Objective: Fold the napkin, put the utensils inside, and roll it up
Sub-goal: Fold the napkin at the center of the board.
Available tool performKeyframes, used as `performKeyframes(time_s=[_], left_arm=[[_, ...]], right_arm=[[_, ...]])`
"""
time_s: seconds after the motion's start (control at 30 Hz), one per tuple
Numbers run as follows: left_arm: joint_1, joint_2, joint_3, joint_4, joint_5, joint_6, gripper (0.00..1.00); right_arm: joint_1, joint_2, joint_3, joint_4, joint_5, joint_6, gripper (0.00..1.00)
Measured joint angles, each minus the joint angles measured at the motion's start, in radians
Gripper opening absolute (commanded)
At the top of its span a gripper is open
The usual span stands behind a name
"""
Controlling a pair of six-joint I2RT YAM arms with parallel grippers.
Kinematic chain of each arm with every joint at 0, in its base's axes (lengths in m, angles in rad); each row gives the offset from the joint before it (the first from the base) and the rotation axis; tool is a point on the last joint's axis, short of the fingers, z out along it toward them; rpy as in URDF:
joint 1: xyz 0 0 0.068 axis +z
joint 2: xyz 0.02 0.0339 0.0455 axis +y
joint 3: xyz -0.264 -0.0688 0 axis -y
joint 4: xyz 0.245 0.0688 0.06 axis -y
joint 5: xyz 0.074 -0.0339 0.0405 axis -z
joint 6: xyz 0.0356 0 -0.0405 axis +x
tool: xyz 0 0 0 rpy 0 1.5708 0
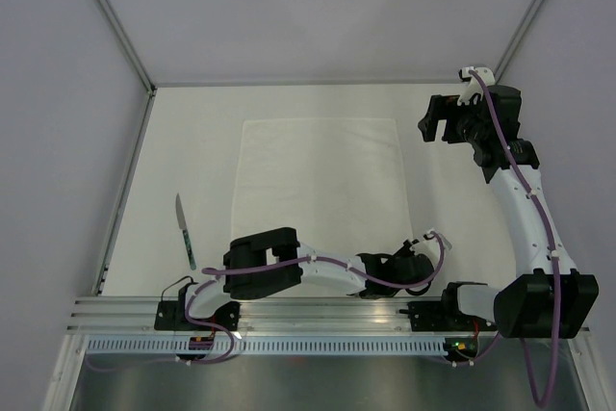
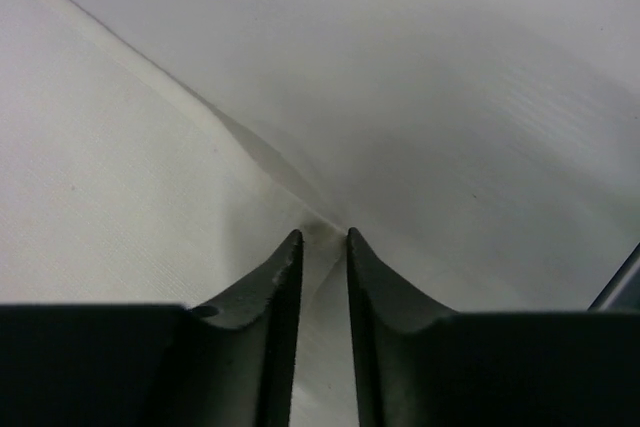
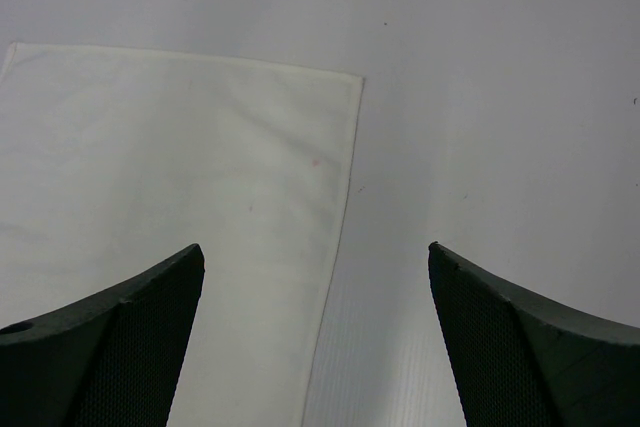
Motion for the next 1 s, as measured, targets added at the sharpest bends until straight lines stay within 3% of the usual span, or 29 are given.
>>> performKeyframes(time_s=[0.3, 1.0], left_arm=[[0.0, 0.0, 0.0, 0.002, 0.003, 0.0, 0.02], [0.003, -0.062, -0.005, 0.003, 0.037, 0.0, 0.02]], right_arm=[[0.0, 0.0, 0.0, 0.0, 0.0, 0.0, 0.97], [0.0, 0.0, -0.012, -0.003, -0.001, -0.004, 0.97]])
